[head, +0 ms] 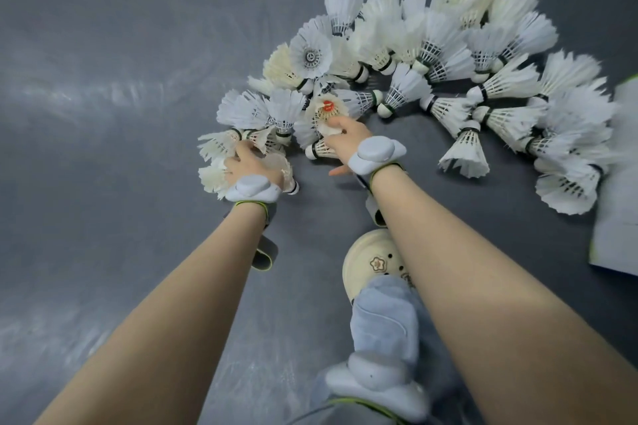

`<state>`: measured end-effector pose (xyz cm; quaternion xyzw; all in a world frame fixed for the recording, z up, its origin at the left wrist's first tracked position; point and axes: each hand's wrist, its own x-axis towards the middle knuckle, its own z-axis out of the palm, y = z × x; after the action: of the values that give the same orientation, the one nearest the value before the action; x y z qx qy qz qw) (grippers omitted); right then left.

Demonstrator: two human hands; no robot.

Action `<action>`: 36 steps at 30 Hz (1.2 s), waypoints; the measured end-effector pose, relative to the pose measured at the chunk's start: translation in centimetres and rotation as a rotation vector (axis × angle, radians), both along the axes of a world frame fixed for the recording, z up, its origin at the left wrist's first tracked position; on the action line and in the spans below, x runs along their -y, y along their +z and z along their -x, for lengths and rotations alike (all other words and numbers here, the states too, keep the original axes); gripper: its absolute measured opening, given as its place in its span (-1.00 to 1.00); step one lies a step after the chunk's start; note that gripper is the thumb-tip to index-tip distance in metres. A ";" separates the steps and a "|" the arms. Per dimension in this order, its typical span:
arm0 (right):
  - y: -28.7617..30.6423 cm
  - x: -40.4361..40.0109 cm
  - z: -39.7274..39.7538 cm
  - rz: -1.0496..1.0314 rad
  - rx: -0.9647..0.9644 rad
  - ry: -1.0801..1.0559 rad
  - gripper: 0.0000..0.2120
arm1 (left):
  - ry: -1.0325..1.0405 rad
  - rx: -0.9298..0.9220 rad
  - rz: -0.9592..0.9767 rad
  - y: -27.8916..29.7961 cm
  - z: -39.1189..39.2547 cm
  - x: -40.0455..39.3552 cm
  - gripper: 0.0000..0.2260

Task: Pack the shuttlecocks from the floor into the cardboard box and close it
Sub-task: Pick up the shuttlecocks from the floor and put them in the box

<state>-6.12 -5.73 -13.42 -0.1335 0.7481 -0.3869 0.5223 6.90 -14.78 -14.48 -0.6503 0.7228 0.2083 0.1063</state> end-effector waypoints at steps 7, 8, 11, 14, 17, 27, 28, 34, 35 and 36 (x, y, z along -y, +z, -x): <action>-1.7 0.2 -0.7 0.001 0.068 -0.045 -0.51 | -0.023 -0.234 -0.201 -0.9 -3.4 -0.2 -0.60; -1.9 0.2 -0.8 0.000 0.081 -0.069 -0.51 | -0.031 -0.263 -0.196 -0.8 -3.7 -0.4 -0.61; -2.2 0.0 -1.0 0.015 0.099 -0.118 -0.56 | -0.056 -0.316 -0.198 -0.8 -3.8 -1.0 -0.65; -1.8 -0.6 -1.2 0.012 0.114 -0.206 -0.60 | -0.104 -0.310 -0.216 -0.7 -3.7 -1.5 -0.66; -1.1 -1.6 -1.4 0.002 0.108 -0.251 -0.63 | -0.142 -0.305 -0.222 -0.3 -3.8 -2.2 -0.65; 6.4 -5.0 -1.1 0.081 -0.038 -0.275 -0.67 | -0.292 -0.435 -0.190 6.7 -1.3 -4.8 -0.60; 7.6 -5.6 -1.3 0.097 -0.061 -0.279 -0.67 | -0.315 -0.456 -0.173 7.8 -1.1 -5.1 -0.60; 16.8 -9.6 -1.5 0.218 -0.141 -0.320 -0.66 | -0.424 -0.542 -0.033 16.6 -0.3 -7.2 -0.60; 18.9 -10.3 -1.4 0.247 -0.170 -0.333 -0.66 | -0.434 -0.558 0.000 18.4 0.0 -7.6 -0.60; 21.7 -11.2 -1.3 0.283 -0.207 -0.343 -0.66 | -0.445 -0.585 0.033 21.0 0.2 -8.2 -0.60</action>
<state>-4.80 5.46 8.26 -0.1152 0.7477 -0.5552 0.3455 6.71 -6.62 6.54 -0.3919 0.8497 0.3453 -0.0727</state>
